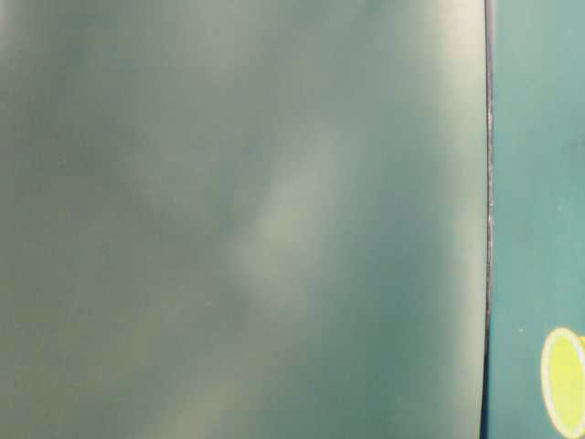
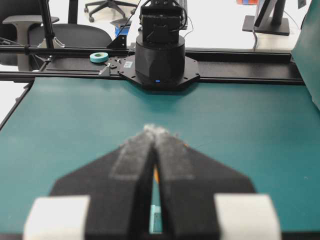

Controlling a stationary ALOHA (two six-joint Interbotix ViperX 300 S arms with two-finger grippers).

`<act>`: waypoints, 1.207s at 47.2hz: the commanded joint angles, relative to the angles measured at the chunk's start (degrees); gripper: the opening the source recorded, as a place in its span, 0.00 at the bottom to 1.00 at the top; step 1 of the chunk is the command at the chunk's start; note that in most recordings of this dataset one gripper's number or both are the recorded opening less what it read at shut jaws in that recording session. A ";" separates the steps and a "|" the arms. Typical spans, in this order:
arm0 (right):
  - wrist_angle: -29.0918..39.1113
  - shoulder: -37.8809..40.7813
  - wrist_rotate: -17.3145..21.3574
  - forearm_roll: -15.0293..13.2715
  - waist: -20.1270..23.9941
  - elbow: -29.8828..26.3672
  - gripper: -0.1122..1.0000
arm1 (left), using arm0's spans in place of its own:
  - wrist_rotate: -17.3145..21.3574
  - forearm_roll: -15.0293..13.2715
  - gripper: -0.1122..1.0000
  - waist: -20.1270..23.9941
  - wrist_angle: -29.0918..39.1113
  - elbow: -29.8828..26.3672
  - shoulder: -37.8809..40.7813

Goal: Move the cup backward with left arm.
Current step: 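Open the left gripper at its rest position beside the orange cup, then move the open left gripper right to surround the orange cup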

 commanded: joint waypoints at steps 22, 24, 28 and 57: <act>6.59 0.88 -0.26 0.00 0.09 -4.31 0.10 | -0.18 0.18 0.10 -0.35 4.22 -0.09 1.23; 6.50 0.88 -0.26 0.09 0.09 -4.31 0.10 | -0.09 0.18 0.10 -0.35 3.78 0.26 1.49; 6.42 0.88 -0.26 0.00 0.09 -4.31 0.10 | -0.09 0.09 0.11 -0.35 2.46 1.05 1.85; 6.42 0.88 -0.26 0.00 0.09 -4.48 0.10 | -0.26 0.09 0.71 -0.35 -9.93 6.94 8.88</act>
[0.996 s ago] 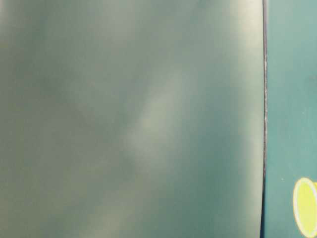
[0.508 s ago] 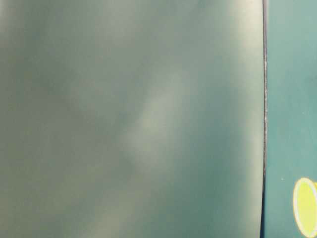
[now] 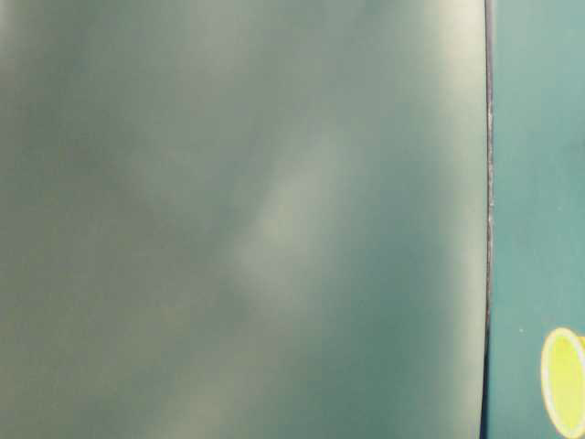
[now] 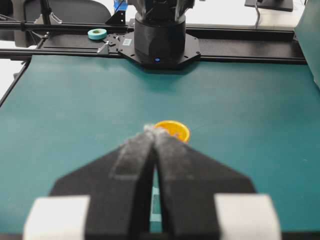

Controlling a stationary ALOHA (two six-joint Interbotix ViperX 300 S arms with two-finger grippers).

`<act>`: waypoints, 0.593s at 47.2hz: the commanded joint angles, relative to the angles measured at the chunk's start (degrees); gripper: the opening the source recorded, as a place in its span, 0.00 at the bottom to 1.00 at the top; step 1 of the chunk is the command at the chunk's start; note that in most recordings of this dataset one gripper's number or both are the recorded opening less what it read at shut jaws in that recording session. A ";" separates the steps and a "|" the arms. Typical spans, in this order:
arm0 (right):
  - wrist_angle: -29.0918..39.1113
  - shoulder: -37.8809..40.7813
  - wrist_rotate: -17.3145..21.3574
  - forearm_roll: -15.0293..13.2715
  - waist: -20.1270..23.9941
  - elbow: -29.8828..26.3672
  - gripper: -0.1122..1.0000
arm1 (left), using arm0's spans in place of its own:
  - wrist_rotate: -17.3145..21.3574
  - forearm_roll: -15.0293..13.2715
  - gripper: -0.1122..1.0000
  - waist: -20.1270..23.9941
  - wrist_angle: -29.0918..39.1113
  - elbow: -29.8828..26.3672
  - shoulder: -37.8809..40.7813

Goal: Move the cup backward with left arm.
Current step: 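Move the open left gripper right to surround the orange cup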

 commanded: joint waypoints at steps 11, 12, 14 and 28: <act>-0.35 0.26 0.09 0.00 0.00 -1.93 0.10 | -0.18 0.09 0.78 -0.18 -7.65 -0.79 12.30; -0.35 0.26 0.09 0.00 0.00 -1.93 0.10 | -0.18 0.09 0.79 -0.18 -8.26 -0.88 13.36; -0.53 0.26 0.09 0.00 0.00 -1.93 0.10 | -0.09 0.09 0.80 -0.18 -9.76 -1.05 15.47; -1.93 0.18 0.18 0.00 0.00 -2.02 0.10 | -0.18 0.09 0.81 2.99 -22.41 -1.14 29.53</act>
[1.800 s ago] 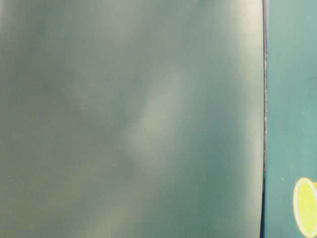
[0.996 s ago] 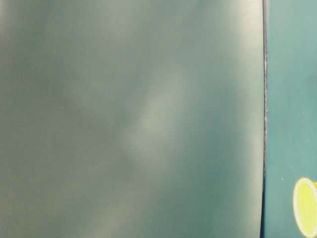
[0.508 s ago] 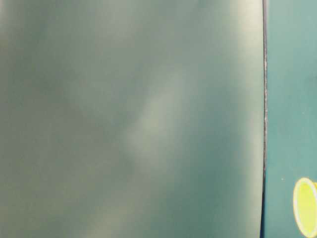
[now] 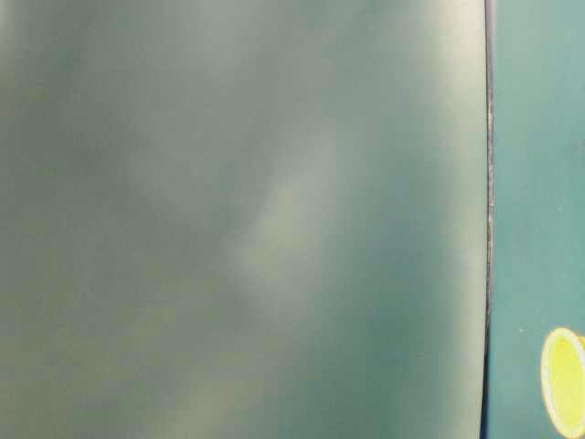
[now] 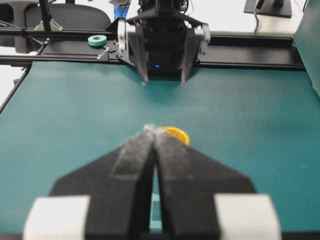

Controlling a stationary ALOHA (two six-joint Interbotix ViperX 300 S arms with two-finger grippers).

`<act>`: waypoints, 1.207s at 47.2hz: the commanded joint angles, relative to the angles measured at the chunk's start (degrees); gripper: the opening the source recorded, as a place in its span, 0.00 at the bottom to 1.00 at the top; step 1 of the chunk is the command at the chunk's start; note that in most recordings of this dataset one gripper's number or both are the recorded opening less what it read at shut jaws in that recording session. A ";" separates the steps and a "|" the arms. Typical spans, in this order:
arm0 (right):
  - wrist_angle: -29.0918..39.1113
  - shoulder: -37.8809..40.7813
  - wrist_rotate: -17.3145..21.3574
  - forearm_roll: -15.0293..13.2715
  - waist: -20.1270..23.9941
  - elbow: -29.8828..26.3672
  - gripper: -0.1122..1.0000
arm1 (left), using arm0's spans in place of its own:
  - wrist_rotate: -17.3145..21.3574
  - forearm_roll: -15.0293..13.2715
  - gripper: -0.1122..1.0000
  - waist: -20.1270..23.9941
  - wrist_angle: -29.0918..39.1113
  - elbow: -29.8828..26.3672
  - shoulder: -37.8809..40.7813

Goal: Move the cup backward with left arm.
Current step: 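Move the open left gripper right to surround the orange cup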

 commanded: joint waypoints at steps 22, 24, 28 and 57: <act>-0.97 0.18 0.00 0.00 0.00 -2.11 0.10 | -0.44 -0.09 0.81 0.88 -6.50 -3.08 14.50; -0.97 0.18 0.00 0.00 0.00 -2.20 0.10 | -0.44 0.00 0.81 0.88 -6.59 -3.34 15.29; -0.97 0.18 0.00 0.00 0.09 -2.29 0.10 | -0.44 0.00 0.81 0.88 -6.50 -4.04 17.23; -0.97 0.26 0.09 0.00 0.00 -2.64 0.10 | -0.35 0.00 0.81 0.18 -8.00 -9.67 25.66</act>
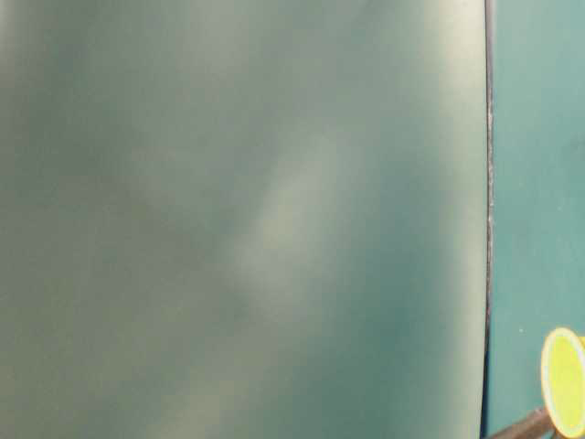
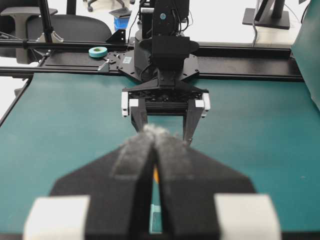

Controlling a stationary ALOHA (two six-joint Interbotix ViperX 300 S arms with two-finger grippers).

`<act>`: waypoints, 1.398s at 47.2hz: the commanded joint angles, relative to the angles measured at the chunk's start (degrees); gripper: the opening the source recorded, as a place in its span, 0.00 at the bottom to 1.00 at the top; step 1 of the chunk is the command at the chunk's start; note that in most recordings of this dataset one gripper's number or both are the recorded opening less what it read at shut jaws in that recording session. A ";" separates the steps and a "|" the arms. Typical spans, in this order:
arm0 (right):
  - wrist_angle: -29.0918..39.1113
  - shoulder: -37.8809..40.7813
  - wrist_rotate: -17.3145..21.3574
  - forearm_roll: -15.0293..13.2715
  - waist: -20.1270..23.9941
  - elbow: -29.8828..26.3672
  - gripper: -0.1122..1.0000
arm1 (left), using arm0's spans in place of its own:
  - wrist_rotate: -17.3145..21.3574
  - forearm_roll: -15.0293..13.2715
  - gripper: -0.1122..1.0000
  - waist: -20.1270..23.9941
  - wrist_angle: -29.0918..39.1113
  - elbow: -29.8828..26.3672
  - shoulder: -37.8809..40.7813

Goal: Move the cup backward with left arm.
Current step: 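Move the open left gripper right to surround the orange cup, then close the left gripper around the orange cup's body, then lift the orange cup with the left gripper and carry it backward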

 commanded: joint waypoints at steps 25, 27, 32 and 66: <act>-0.70 0.26 0.09 0.00 0.00 -2.02 0.10 | 0.26 0.00 0.81 -0.09 -1.85 -5.01 3.43; -0.62 0.26 0.09 0.00 0.09 -2.02 0.10 | 0.26 0.09 0.81 -0.09 -1.76 -5.36 3.69; -0.53 0.26 0.09 0.09 0.09 -2.02 0.10 | 0.35 0.00 0.81 -0.09 -1.49 -5.80 4.13; -0.26 0.35 0.44 0.00 0.00 -2.02 0.10 | 1.49 0.00 0.68 3.34 -4.75 -6.33 4.48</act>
